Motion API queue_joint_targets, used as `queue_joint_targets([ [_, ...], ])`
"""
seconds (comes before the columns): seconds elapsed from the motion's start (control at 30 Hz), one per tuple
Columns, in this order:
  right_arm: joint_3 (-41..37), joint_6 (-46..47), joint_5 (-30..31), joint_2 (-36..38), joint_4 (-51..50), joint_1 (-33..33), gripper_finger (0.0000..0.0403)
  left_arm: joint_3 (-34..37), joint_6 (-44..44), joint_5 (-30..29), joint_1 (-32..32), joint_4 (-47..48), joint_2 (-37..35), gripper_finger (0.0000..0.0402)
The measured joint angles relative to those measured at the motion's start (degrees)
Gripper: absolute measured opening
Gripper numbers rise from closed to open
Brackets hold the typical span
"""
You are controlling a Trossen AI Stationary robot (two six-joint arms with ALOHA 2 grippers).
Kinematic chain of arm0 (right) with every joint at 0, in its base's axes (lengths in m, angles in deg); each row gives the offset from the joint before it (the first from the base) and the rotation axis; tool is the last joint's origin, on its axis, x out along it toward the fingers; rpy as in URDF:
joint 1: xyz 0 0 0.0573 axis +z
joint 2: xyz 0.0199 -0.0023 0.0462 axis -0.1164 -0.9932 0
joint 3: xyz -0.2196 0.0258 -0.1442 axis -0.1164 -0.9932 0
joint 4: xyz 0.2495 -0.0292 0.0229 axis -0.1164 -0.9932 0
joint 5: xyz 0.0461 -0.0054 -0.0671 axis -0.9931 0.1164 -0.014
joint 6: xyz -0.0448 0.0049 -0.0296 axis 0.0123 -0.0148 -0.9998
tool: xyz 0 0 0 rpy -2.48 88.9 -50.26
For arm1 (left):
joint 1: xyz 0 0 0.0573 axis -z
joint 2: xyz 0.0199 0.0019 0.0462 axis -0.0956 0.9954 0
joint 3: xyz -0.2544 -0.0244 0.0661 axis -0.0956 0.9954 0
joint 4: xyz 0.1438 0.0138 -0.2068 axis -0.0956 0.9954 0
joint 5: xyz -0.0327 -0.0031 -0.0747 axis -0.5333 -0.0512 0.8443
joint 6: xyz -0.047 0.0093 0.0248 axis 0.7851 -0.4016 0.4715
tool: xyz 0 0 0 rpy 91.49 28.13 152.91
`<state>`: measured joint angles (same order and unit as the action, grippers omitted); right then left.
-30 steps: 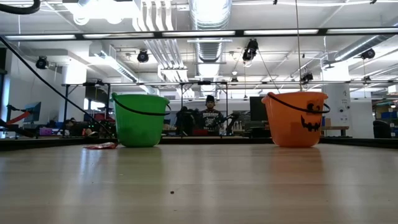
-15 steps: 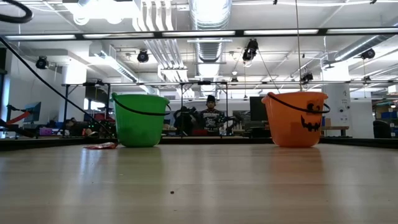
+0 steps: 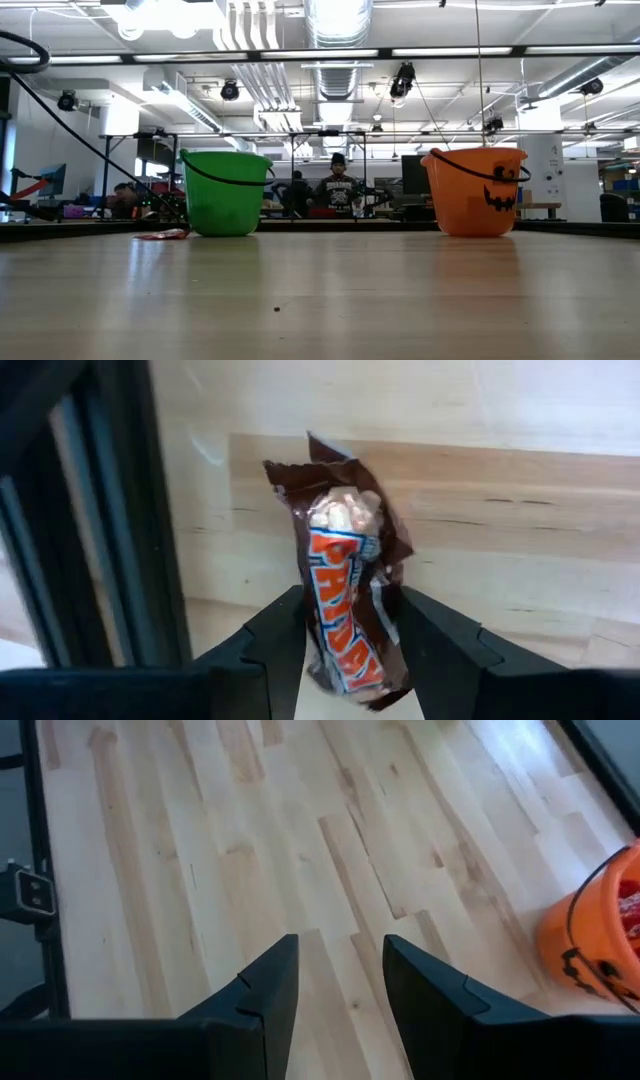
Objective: Sort candy
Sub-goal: Put the brown candy into the black bucket
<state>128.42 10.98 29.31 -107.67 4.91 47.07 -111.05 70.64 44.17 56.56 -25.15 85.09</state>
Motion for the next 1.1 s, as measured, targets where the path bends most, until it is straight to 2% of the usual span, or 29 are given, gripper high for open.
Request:
queue_joint_targets([
  [0.2, 0.0, 0.0, -0.56, 0.0, 0.28, 0.0, 0.0137, 1.0, -1.08, -0.76, 0.0, -2.17, 0.0, 0.0114],
  [0.43, 0.0, -0.15, -0.54, 0.0, 0.91, 0.0, 0.0137, 0.18, -3.91, -1.68, -0.02, -2.08, 0.0, 0.0016],
  [0.6, 0.0, -0.19, -0.54, -0.02, 1.06, 0.0, 0.0137, 0.14, -6.25, -2.71, 0.0, -3.62, -0.18, 0.0011],
  [0.7, 0.0, -1.13, -0.54, -0.13, 1.14, 0.0, 0.0137, -1.7, -10.46, -6.94, 0.04, -4.41, -0.15, 0.0004],
  [0.87, 0.0, -4.35, -0.54, -0.11, 2.86, 0.0, 0.0137, -8.81, -21.64, -17.44, -0.05, -1.61, -0.2, 0.0003],
  [1.1, 0.0, -11.73, -0.57, -0.13, 14.69, 0.0, 0.0137, -21.77, -33.48, -30.3, -1.45, 8.34, -0.31, 0.0002],
])
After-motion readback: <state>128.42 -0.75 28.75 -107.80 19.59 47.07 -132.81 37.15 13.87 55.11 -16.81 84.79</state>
